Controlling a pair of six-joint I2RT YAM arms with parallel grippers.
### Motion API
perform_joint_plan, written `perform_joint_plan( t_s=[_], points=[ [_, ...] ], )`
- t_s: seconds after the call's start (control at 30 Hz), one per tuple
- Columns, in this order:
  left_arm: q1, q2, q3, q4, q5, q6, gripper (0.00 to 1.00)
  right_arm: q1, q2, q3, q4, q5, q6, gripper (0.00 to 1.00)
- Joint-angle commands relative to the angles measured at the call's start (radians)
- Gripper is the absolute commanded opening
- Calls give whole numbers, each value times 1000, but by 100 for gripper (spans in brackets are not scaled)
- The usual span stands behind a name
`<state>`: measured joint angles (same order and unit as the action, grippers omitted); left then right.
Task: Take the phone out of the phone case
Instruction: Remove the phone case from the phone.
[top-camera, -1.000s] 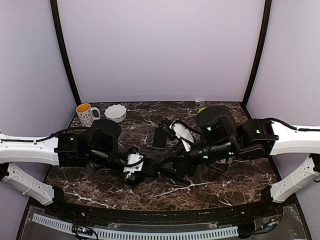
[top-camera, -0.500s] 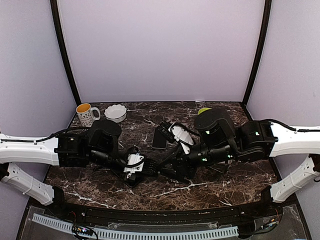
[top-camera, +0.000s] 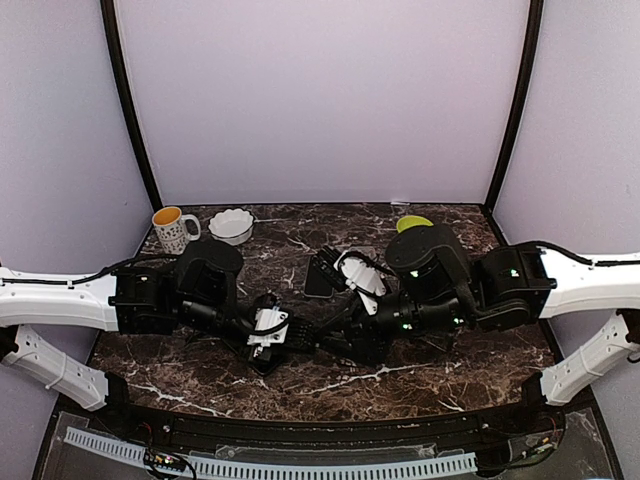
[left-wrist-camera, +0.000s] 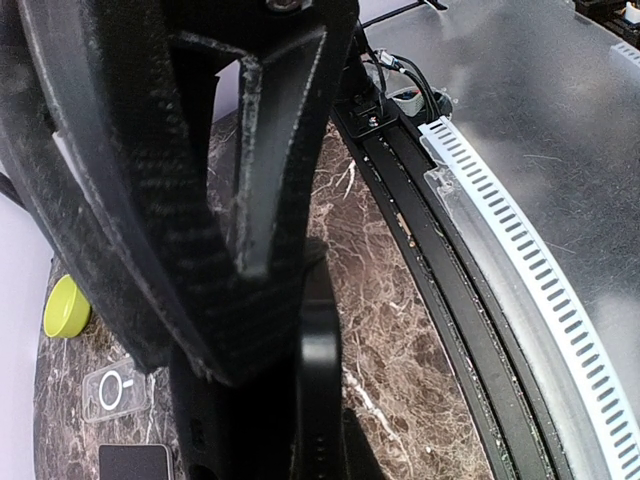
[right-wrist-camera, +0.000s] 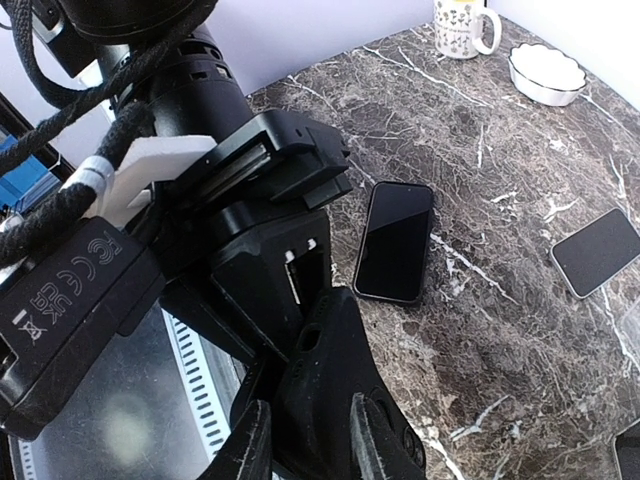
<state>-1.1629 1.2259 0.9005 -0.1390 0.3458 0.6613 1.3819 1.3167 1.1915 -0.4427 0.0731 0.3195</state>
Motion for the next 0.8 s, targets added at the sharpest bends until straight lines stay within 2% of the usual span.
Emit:
perform_joint_plan(
  t_s=[0.0, 0.77],
  points=[
    [8, -43, 16, 133, 16, -13, 0, 22, 16, -15, -76, 27, -10, 26],
    [32, -59, -1, 186, 41, -39, 0, 55, 21, -57, -103, 98, 5, 27]
  ],
)
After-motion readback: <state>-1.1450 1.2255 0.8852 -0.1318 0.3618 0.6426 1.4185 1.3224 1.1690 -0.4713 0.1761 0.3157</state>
